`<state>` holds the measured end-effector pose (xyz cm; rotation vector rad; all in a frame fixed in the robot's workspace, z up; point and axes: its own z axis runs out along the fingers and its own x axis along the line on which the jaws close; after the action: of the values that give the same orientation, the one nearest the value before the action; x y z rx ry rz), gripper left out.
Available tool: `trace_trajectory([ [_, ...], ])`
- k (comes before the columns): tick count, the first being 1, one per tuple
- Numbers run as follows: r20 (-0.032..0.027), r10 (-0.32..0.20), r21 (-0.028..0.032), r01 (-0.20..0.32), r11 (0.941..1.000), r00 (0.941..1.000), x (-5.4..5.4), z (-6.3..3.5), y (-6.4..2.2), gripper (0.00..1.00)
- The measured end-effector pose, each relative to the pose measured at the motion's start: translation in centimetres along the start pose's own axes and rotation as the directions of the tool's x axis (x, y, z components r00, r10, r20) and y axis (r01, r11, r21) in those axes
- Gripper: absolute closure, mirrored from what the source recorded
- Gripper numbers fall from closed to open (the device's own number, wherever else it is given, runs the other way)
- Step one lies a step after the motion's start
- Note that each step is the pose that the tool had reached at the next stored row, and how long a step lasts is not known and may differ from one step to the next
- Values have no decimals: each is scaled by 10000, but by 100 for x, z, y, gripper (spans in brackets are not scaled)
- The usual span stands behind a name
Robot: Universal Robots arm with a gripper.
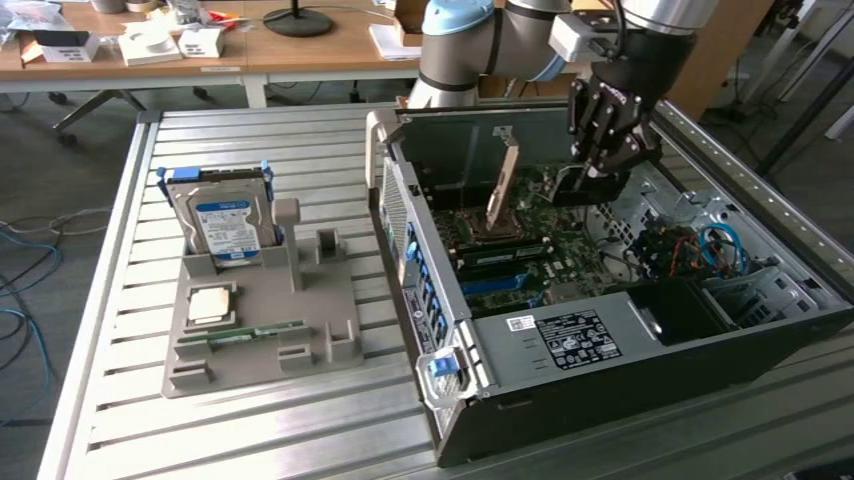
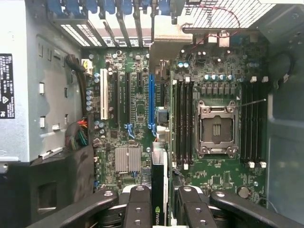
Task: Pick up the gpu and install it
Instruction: 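Insert the gpu into the slot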
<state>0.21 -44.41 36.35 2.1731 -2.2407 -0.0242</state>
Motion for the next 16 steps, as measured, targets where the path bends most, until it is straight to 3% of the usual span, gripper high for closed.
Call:
trace_trajectory([
  [6,-2,2,-1,-2,10000,10000,0,34,6,74],
  [13,-1,1,1,-1,10000,10000,3,43,121,74],
  [16,-1,0,2,0,10000,10000,3,44,124,74],
])
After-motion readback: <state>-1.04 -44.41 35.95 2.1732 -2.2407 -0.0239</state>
